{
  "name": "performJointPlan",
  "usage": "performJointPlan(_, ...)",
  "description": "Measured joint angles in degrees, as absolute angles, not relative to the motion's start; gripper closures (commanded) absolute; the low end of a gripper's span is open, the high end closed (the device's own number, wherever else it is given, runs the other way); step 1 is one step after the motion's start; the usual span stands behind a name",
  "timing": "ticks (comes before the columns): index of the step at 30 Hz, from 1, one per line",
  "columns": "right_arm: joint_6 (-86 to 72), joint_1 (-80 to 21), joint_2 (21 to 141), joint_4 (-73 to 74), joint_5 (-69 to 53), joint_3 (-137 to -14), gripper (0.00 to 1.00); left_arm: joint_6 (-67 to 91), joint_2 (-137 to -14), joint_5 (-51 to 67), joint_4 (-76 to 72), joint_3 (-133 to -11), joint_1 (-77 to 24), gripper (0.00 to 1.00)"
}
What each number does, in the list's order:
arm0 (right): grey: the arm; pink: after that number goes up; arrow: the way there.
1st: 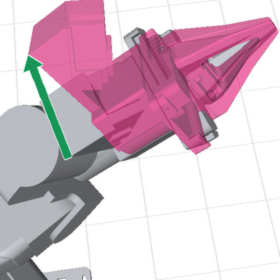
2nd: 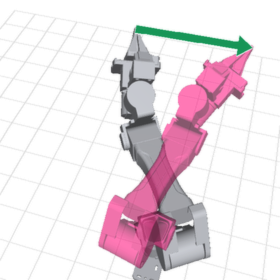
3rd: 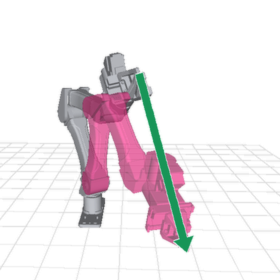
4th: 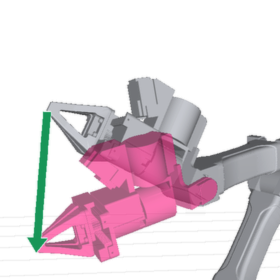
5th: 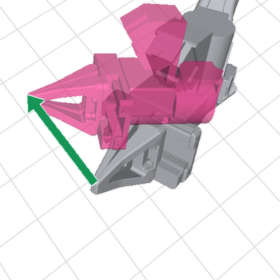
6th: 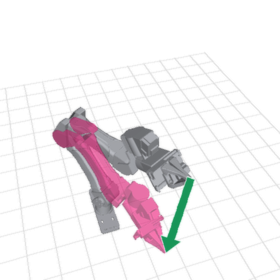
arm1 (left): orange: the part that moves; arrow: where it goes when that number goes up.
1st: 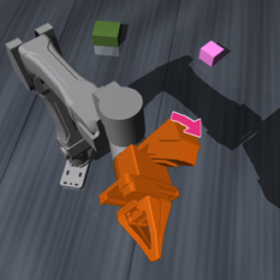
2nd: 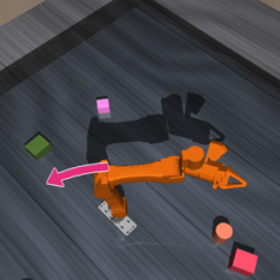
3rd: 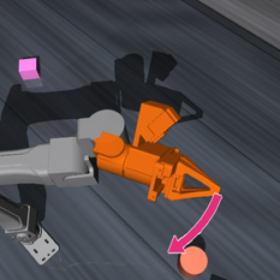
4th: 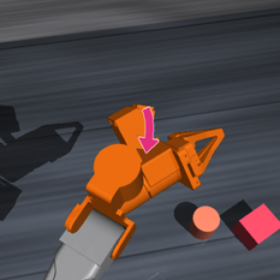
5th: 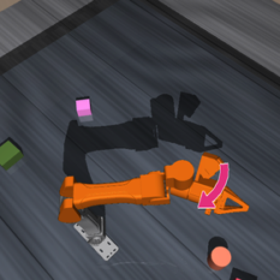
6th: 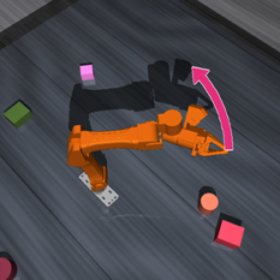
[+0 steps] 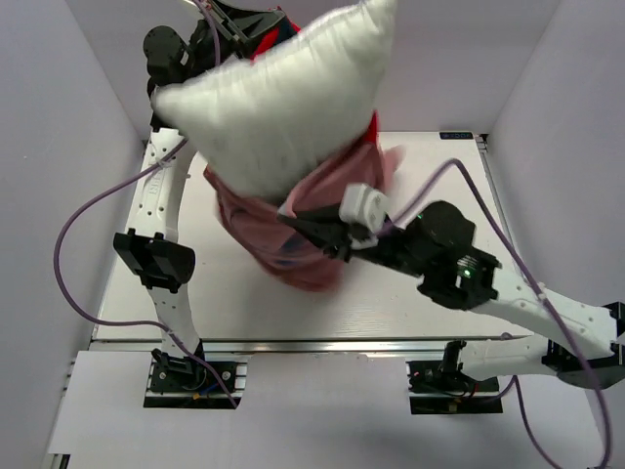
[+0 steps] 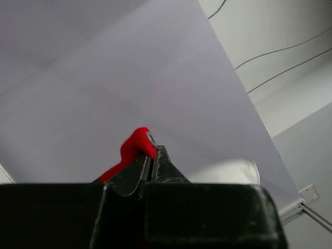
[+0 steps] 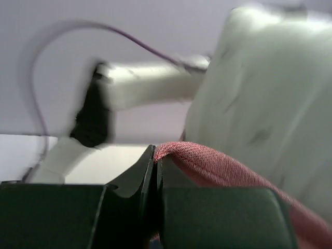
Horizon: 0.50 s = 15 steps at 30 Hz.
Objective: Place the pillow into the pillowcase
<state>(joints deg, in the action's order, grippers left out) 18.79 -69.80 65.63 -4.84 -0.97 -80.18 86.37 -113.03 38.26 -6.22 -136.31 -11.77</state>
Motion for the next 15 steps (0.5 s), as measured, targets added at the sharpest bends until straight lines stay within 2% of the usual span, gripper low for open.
performJointPlan(2, 22.0, -73.9, 64.0, -6.5, 0.0, -80.0, 1.00, 87.2, -113.1, 38.3, -6.9, -137.0, -11.2, 1.00)
performJointPlan(4, 23.7, -69.1, 64.0, -9.8, 2.9, -80.1, 1.00, 87.7, -113.0, 39.7, -7.8, -137.4, -11.4, 1.00)
performJointPlan(7, 20.2, -51.2, 69.7, -12.1, 5.0, -86.2, 1.00, 87.9, -112.8, 39.7, -8.1, -137.4, -12.7, 1.00)
performJointPlan(11, 8.4, -23.6, 85.6, -5.5, 8.8, -105.6, 1.00, 88.1, -112.7, 38.0, -7.6, -135.2, -12.0, 1.00)
performJointPlan(13, 3.6, -15.5, 91.4, -1.5, 10.0, -111.5, 1.00, 88.4, -112.4, 37.3, -7.9, -134.5, -11.2, 1.00)
performJointPlan(15, 0.4, -12.4, 92.3, 1.2, 9.8, -111.2, 1.00, 88.7, -111.9, 37.1, -8.3, -134.5, -11.1, 1.00)
